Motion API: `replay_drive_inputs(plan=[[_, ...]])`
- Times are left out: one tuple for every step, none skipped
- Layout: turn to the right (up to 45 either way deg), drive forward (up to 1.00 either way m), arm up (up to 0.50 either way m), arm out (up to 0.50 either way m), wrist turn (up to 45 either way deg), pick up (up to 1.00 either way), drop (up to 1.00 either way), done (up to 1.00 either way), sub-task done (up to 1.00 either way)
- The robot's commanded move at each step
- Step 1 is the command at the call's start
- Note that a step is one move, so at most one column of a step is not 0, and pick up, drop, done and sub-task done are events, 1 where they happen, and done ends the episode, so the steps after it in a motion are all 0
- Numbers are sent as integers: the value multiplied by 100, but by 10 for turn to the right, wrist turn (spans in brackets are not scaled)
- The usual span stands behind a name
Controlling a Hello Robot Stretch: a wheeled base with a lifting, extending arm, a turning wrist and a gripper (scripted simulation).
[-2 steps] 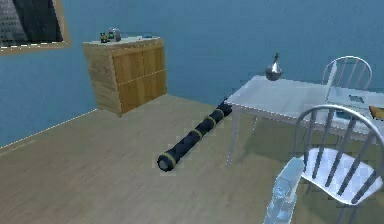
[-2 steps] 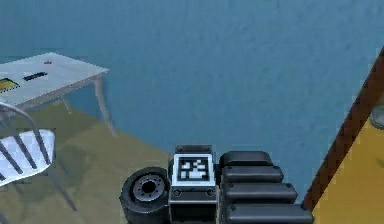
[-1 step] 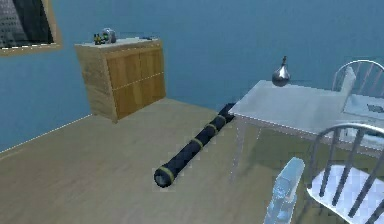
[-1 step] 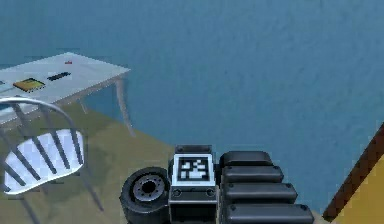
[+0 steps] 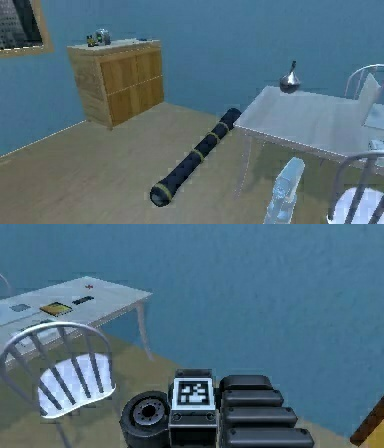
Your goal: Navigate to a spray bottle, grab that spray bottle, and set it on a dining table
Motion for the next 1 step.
replay_drive_inputs(plan=[[120, 0, 0, 0, 0, 0, 0, 0, 0]])
